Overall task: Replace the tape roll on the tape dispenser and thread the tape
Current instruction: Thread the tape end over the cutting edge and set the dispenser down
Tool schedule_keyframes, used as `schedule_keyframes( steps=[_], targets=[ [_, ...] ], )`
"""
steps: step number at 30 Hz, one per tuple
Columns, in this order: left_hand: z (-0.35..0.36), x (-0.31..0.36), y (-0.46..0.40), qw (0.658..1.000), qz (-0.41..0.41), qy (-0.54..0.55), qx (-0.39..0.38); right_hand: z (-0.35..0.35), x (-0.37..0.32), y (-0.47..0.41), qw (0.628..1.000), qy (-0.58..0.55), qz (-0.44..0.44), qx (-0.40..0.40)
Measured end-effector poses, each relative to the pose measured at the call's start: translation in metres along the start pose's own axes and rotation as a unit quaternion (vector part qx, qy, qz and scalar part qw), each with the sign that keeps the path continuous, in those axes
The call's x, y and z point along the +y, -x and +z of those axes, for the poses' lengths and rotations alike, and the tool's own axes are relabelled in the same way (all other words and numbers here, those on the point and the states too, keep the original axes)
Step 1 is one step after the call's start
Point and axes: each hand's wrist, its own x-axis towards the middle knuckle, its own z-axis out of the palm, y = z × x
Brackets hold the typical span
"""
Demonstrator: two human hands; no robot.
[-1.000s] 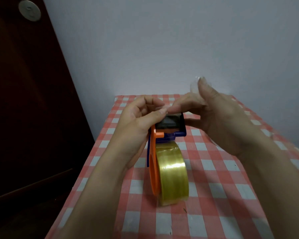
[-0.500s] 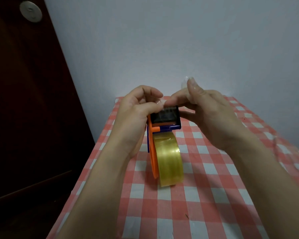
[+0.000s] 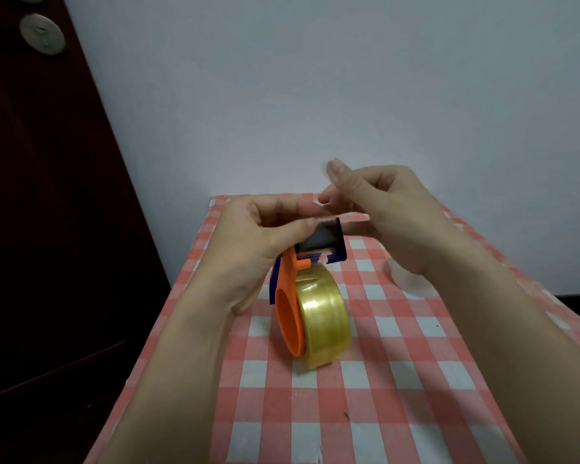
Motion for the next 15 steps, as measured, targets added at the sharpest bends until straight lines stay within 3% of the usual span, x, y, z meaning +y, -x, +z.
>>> schedule_keyframes(
  steps=[3, 6, 15],
  targets=[
    [-0.004, 0.001, 0.001, 1.000, -0.010, -0.002, -0.010, -0.003, 0.001, -0.004, 0.999, -0.027, -0.002, 0.041],
    [-0.007, 0.001, 0.002, 1.000, -0.023, -0.001, -0.016, -0.005, 0.001, -0.003, 0.999, 0.005, -0.012, 0.032],
    [-0.011, -0.004, 0.004, 0.996, -0.009, 0.032, -0.086, 0.004, 0.000, -0.006, 0.984, 0.065, 0.019, -0.163]
  ],
)
